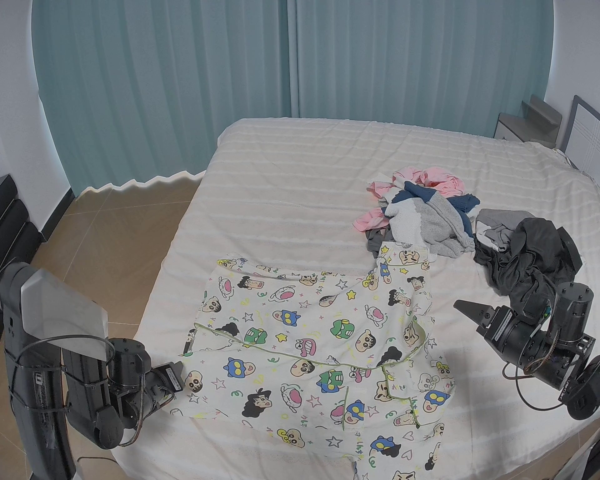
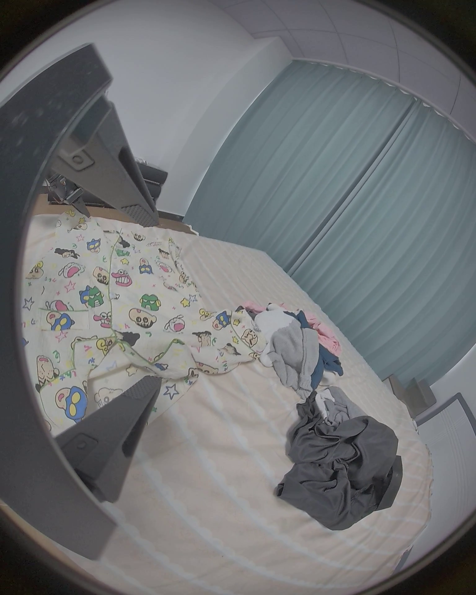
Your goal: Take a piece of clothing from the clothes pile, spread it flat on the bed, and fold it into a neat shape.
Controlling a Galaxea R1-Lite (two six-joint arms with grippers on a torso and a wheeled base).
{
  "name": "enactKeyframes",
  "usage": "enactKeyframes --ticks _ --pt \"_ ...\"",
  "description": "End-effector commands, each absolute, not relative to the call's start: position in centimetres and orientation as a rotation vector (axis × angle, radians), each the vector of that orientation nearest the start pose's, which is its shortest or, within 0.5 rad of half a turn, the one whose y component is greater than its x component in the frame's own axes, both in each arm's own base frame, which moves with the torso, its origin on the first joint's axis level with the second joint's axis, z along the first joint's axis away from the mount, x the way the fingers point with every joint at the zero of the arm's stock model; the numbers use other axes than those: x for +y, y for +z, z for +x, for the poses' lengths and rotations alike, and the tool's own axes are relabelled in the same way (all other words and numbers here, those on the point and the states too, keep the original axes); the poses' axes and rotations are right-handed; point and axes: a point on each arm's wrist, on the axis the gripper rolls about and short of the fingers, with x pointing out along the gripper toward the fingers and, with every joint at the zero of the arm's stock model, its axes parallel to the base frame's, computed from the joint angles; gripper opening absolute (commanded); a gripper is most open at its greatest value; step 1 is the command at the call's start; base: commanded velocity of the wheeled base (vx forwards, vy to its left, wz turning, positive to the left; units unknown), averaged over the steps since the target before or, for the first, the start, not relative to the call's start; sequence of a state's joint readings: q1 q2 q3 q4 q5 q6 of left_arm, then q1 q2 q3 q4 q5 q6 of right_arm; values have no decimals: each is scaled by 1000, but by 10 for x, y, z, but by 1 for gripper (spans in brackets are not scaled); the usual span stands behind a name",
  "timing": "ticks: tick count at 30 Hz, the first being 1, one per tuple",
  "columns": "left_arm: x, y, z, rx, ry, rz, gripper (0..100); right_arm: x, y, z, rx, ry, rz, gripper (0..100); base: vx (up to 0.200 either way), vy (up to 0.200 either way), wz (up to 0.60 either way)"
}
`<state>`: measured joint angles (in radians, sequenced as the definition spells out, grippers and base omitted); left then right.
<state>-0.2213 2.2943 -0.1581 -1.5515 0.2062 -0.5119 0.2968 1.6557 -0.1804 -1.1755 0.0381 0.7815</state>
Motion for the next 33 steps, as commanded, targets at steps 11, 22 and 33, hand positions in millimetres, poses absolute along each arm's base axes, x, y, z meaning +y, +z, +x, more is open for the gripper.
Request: enactKeyframes --ticks 11,22,33 --pt "-27 5 260 472 43 -552 100 33 16 251 680 -10 576 100 0 0 0" --pt "6 17 242 563 -266 -708 100 38 -22 283 773 215 421 100 0 0 0" --pt "6 4 230 696 -455 -788 100 44 -37 309 767 238 376 100 0 0 0"
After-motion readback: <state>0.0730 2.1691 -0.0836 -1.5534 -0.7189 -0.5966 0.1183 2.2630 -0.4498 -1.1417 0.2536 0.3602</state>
